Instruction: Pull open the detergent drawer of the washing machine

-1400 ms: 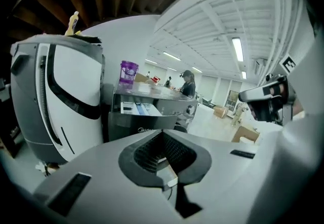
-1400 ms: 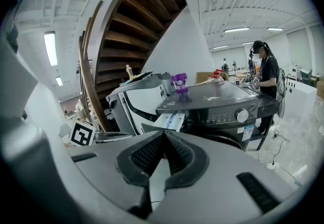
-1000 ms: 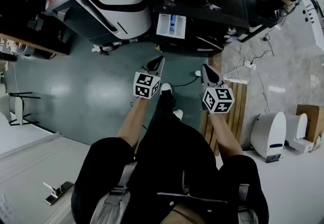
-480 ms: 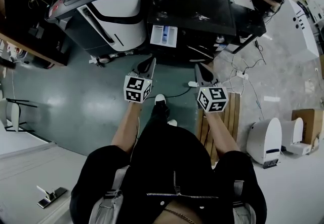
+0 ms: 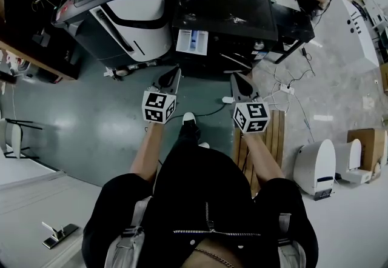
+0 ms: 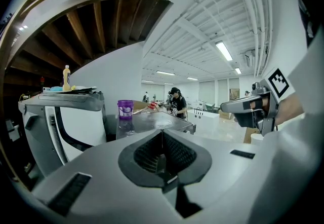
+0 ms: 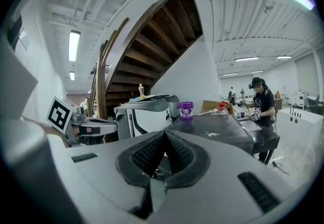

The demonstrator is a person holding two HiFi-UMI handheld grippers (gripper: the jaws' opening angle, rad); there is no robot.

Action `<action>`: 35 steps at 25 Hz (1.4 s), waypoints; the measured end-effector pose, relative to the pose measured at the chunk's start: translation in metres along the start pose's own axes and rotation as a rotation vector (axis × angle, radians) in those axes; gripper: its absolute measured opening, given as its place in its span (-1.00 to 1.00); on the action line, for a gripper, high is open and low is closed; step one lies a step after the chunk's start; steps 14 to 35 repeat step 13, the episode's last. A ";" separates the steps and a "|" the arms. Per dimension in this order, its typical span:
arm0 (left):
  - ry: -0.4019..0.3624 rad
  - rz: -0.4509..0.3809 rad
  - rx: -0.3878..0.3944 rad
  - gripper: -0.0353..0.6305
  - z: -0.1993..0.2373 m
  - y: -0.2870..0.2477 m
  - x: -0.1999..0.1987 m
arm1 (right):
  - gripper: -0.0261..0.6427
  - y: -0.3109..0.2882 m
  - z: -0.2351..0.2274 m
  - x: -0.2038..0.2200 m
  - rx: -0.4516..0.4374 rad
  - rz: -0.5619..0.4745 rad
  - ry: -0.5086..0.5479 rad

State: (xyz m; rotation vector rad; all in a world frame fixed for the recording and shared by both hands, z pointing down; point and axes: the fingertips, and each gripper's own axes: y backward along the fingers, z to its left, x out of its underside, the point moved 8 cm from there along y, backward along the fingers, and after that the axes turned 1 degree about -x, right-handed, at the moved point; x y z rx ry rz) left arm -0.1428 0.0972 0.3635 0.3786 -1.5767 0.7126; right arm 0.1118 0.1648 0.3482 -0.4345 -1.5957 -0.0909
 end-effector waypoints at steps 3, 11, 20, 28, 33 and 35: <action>-0.001 0.004 0.005 -0.83 -0.001 0.001 0.002 | -0.94 0.001 0.002 0.002 0.003 -0.001 -0.002; 0.010 0.006 -0.002 -0.83 -0.001 0.009 0.006 | -0.94 0.007 0.009 0.003 -0.003 -0.013 -0.003; 0.011 0.004 -0.002 -0.83 -0.001 0.010 0.006 | -0.94 0.007 0.010 0.003 -0.003 -0.018 -0.004; 0.011 0.004 -0.002 -0.83 -0.001 0.010 0.006 | -0.94 0.007 0.010 0.003 -0.003 -0.018 -0.004; 0.011 0.004 -0.002 -0.83 -0.001 0.010 0.006 | -0.94 0.007 0.010 0.003 -0.003 -0.018 -0.004; 0.011 0.004 -0.002 -0.83 -0.001 0.010 0.006 | -0.94 0.007 0.010 0.003 -0.003 -0.018 -0.004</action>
